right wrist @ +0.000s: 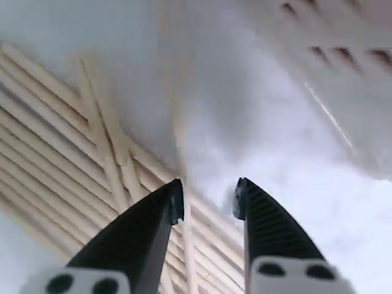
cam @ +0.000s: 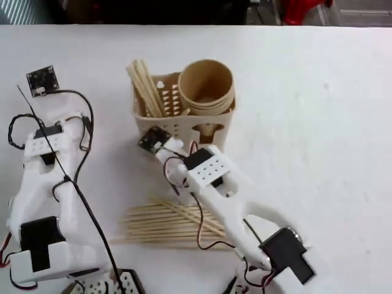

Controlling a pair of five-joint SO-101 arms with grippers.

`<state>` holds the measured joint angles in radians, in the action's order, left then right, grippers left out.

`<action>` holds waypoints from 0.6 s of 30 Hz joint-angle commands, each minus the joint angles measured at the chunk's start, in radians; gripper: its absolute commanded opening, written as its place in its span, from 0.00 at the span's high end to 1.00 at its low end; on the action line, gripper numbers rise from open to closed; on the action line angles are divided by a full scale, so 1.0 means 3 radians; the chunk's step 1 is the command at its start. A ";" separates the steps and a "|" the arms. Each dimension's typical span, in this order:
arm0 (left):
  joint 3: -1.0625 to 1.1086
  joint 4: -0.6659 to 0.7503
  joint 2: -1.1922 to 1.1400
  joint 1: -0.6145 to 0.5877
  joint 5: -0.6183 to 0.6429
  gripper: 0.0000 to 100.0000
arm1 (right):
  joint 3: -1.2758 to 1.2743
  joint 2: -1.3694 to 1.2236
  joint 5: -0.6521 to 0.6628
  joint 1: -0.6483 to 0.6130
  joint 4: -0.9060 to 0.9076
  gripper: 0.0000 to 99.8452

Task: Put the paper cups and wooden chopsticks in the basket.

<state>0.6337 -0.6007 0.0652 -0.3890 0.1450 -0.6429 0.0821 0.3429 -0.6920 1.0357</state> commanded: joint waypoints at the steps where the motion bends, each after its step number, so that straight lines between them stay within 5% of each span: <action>1: -0.0020 0.0066 0.0033 -0.0018 -0.0041 0.88 | 0.0031 0.0166 -0.0010 -0.0084 0.0079 0.85; 18: -0.0020 0.0061 0.0033 -0.0018 -0.0041 0.88 | -0.0153 0.0130 -0.0015 -0.0064 -0.0141 0.85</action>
<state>0.6337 -0.6007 0.0652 -0.3890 0.1450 -0.6767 0.0821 0.3445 -0.7104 1.0342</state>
